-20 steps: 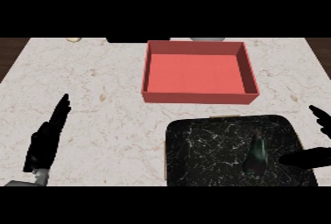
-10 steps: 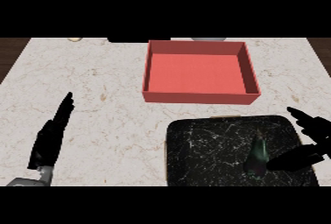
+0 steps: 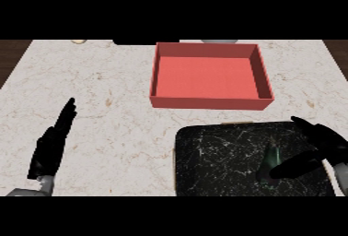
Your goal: Pick the eggplant from the tray and place it in the cardboard box
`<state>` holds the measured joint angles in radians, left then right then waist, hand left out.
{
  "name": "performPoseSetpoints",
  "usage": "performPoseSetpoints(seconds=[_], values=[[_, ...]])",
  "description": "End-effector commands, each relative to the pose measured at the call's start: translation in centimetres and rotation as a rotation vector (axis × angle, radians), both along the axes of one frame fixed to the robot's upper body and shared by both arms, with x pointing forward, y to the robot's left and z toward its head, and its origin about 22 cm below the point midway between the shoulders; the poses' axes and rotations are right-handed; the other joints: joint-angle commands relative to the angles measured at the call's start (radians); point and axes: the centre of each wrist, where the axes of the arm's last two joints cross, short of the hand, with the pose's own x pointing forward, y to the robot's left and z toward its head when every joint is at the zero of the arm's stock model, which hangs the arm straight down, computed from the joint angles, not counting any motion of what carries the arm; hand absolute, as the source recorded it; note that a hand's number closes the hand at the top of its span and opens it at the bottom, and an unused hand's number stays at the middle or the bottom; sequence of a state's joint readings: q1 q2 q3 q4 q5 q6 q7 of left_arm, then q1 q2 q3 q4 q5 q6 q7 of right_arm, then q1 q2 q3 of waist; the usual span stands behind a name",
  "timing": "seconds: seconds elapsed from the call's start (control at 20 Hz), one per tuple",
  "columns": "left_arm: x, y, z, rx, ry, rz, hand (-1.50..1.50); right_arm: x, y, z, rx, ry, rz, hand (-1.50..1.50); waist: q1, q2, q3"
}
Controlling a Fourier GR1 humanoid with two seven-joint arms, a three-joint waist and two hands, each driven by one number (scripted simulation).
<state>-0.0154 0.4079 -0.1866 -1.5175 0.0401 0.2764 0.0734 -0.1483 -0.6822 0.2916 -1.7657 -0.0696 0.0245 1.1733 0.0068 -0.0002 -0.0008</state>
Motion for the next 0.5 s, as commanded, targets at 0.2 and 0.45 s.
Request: performPoseSetpoints(seconds=[0.2,0.45], values=[[1.2,-1.1,-0.6,0.006,-0.008,0.000,0.00,0.4,1.8,-1.5,-0.041,0.129,-0.084,-1.50,-0.006,0.002,0.000],[-0.7,0.5,-1.2,0.003,-0.001,0.002,0.00,-0.6,-1.1,-2.1,-0.053,0.137,-0.080,-1.50,-0.008,-0.001,0.000]])
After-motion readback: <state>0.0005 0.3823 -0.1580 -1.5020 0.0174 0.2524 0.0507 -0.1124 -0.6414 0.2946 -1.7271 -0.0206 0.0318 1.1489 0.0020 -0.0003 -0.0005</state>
